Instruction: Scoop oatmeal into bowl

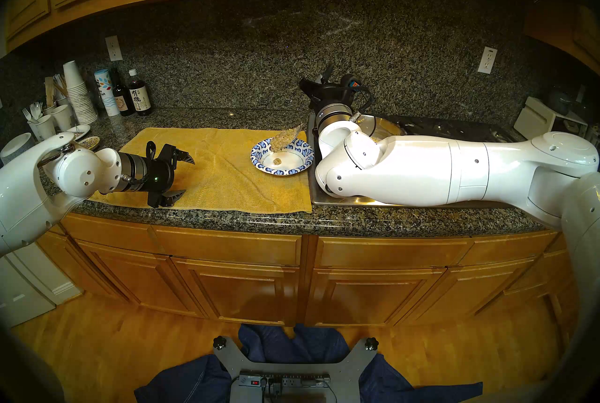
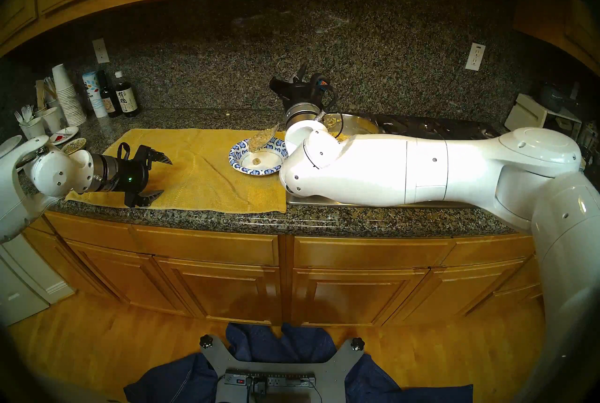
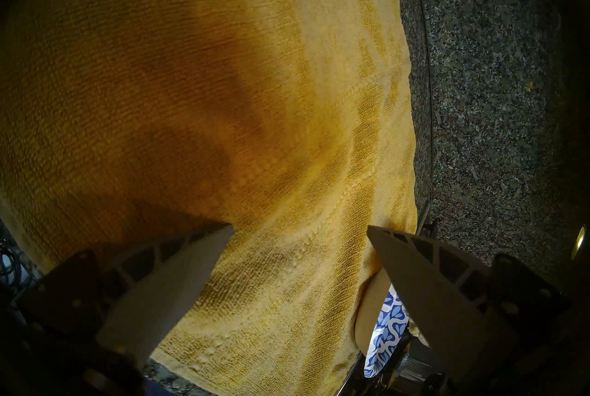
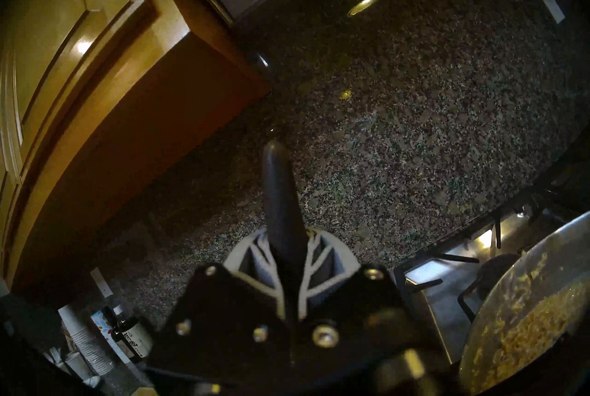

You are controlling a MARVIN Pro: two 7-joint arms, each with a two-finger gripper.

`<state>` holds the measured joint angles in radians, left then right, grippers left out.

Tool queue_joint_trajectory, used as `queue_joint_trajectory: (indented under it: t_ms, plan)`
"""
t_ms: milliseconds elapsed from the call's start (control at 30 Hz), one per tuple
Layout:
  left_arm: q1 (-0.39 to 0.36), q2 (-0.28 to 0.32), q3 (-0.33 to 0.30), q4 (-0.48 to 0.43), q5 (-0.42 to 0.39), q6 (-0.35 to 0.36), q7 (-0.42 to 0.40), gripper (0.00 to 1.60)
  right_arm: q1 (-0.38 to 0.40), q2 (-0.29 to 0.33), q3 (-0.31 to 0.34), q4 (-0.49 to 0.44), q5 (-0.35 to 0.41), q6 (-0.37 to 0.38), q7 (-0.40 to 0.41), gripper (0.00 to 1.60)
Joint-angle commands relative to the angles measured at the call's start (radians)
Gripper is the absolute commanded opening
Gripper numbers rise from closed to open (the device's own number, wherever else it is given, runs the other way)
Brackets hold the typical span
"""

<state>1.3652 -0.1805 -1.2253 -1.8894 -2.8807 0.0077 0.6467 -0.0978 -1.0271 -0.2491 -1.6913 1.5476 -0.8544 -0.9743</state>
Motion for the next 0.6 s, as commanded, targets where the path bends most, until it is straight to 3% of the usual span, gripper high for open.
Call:
queue_joint_trajectory:
  t_ms: [0, 200, 233, 333, 567]
  plan:
    - [-0.002, -0.001, -0.001, 0.001, 0.001, -0.001, 0.0, 1.6, 0.075, -0.002, -0.01, -0.002, -0.106, 0.017, -0.115, 0.0]
    - [-0.002, -0.001, -0.001, 0.001, 0.001, -0.001, 0.0, 1.6, 0.094, -0.008, -0.04, -0.004, -0.182, 0.05, -0.152, 0.0]
    - [-0.002, -0.001, -0.001, 0.001, 0.001, -0.001, 0.0, 1.6, 0.092, -0.003, -0.04, -0.002, -0.185, 0.055, -0.117, 0.0]
    - [-0.002, -0.001, -0.001, 0.001, 0.001, -0.001, 0.0, 1.6, 0.103, -0.012, -0.052, -0.007, -0.232, 0.072, -0.173, 0.0]
    - [-0.002, -0.001, -0.001, 0.001, 0.001, -0.001, 0.0, 1.6, 0.117, -0.019, -0.073, -0.01, -0.324, 0.12, -0.196, 0.0]
